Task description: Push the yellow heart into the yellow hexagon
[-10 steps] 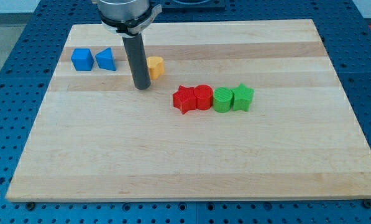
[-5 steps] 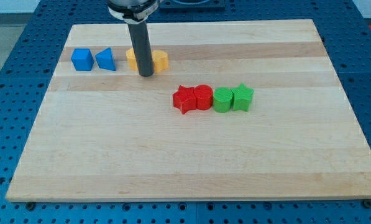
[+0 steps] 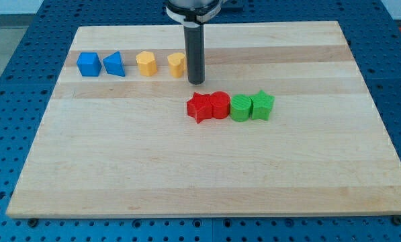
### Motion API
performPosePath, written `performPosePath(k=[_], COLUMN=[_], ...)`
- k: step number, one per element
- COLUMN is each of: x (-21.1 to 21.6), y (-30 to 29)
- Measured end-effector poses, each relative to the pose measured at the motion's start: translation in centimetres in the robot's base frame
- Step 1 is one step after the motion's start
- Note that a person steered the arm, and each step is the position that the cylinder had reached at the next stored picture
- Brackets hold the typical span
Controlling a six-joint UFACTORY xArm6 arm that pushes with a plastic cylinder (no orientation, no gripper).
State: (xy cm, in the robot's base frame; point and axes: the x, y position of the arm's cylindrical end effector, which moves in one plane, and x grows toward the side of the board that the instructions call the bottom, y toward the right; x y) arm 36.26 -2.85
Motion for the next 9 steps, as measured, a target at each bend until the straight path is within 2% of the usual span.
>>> performPosePath(k=[2, 5, 9], x=[-2.0, -2.1, -2.1], y=[-0.5, -3.5, -2.1])
